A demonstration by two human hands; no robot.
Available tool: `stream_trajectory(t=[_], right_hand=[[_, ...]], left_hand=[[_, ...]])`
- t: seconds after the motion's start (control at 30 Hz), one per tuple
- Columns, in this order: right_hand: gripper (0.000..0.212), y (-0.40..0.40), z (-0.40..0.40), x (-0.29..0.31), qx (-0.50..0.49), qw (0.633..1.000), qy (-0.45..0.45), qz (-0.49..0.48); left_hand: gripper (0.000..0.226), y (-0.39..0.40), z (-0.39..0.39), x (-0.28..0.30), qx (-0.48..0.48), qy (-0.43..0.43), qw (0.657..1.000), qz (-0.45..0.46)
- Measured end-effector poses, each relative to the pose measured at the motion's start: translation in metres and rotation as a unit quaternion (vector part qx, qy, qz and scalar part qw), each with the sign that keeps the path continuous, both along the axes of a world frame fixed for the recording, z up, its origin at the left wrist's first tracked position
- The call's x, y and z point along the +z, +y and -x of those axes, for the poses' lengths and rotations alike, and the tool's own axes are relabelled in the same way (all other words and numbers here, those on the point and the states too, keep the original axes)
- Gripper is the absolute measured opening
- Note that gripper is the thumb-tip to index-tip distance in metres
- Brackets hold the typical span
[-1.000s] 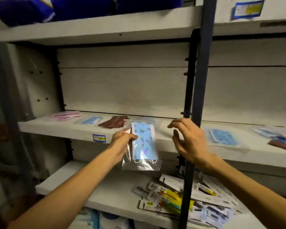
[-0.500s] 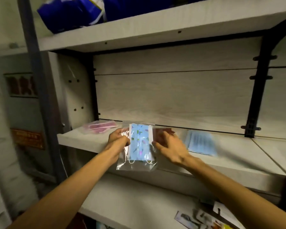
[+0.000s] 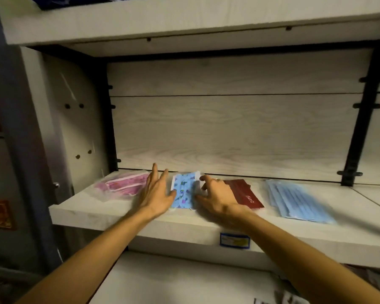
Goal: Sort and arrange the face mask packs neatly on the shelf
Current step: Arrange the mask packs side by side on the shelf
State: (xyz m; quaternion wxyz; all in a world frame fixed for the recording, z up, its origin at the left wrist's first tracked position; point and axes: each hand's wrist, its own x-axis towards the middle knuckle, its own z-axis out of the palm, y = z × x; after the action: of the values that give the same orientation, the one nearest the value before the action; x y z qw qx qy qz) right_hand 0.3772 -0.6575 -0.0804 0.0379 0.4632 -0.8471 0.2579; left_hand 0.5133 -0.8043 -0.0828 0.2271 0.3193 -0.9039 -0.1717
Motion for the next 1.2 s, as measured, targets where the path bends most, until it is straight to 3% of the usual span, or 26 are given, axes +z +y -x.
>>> stream_trajectory(t=[0.1,0.3,0.47,0.77,0.93,1.2], right_hand=[[0.063,-0.007,0.001,-0.010,-0.028,0.994,0.084,-0.056],[0.056,0.022,-0.001,-0.003,-0.045,0.997,0.055,-0.013],[0.046,0.086,-0.003,0.009,-0.039,0.989,0.139,0.023],[0.058,0.314,0.011,-0.001,-0.124,0.971,0.204,0.011],[0.055,0.469,0.014,0.000,-0.180,0.956,0.232,-0.019],[0.066,0.654,0.045,-0.005,-0.351,0.927,0.130,-0.031]], left_hand=[[0.054,-0.003,0.000,-0.006,-0.043,-0.068,0.997,-0.005],[0.061,0.011,0.008,0.005,-0.057,-0.067,0.994,0.062],[0.056,0.066,0.011,0.008,-0.098,-0.043,0.987,0.118],[0.070,0.261,0.047,0.010,-0.174,0.016,0.970,0.170],[0.063,0.399,0.071,0.004,-0.278,0.024,0.932,0.233],[0.054,0.570,0.134,0.011,-0.408,0.032,0.861,0.301]])
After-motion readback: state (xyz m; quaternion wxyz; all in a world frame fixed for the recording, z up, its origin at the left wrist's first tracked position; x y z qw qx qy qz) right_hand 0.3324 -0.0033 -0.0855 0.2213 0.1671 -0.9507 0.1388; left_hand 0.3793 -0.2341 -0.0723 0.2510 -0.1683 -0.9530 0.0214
